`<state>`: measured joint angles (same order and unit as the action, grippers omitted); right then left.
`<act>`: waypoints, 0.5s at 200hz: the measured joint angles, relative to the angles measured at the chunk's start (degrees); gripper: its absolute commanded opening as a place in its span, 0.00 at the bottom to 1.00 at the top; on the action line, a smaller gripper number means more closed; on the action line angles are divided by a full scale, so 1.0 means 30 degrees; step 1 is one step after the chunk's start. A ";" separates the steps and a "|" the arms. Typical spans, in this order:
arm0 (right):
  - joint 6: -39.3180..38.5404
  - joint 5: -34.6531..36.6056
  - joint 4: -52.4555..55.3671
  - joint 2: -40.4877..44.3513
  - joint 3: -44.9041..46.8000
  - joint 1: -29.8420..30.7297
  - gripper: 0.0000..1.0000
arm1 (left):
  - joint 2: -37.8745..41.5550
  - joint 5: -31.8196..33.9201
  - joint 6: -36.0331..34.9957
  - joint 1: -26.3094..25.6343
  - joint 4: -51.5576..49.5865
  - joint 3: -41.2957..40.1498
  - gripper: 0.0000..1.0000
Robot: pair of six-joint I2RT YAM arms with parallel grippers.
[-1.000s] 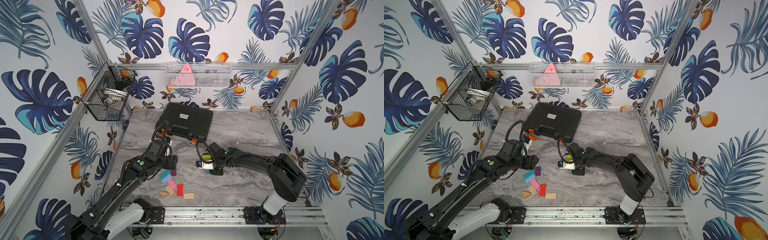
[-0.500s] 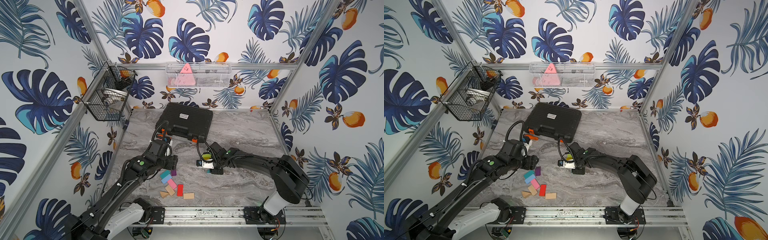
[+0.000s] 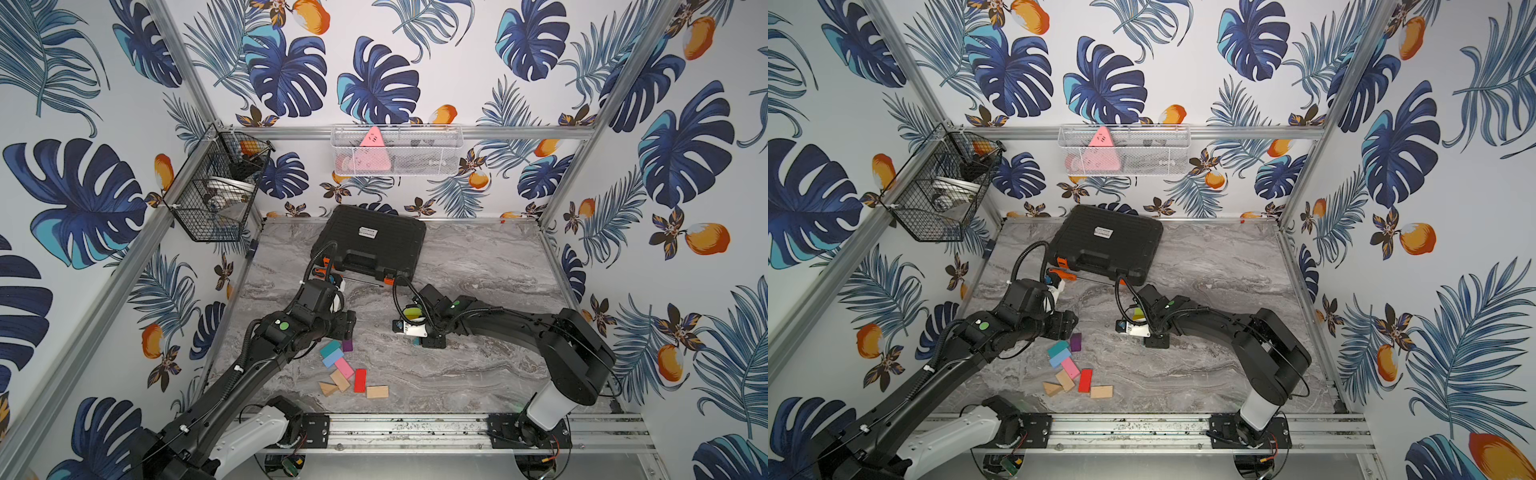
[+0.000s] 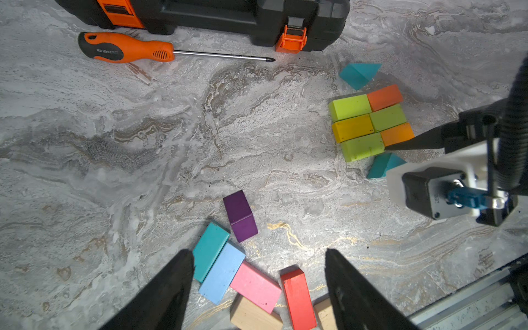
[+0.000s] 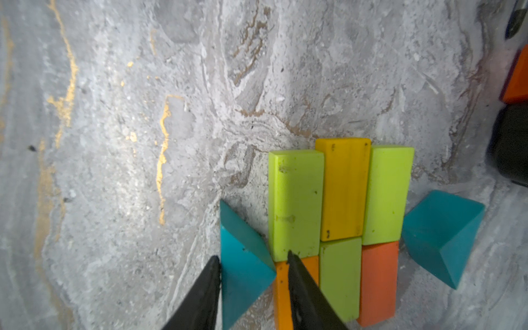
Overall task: Assemble a piece of candy with building blocks
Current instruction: Assemble the building block at the center of the board.
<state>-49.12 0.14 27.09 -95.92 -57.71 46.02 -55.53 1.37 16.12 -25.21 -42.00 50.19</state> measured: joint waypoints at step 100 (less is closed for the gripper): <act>0.5158 -0.4350 -0.4109 0.5916 0.2761 -0.0095 0.48 | 0.1370 0.0984 0.0029 0.0007 -0.0007 -0.0007 0.77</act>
<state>-33.65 -12.91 14.76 -78.17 -49.43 45.74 -51.42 4.32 16.21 -25.19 -42.02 50.17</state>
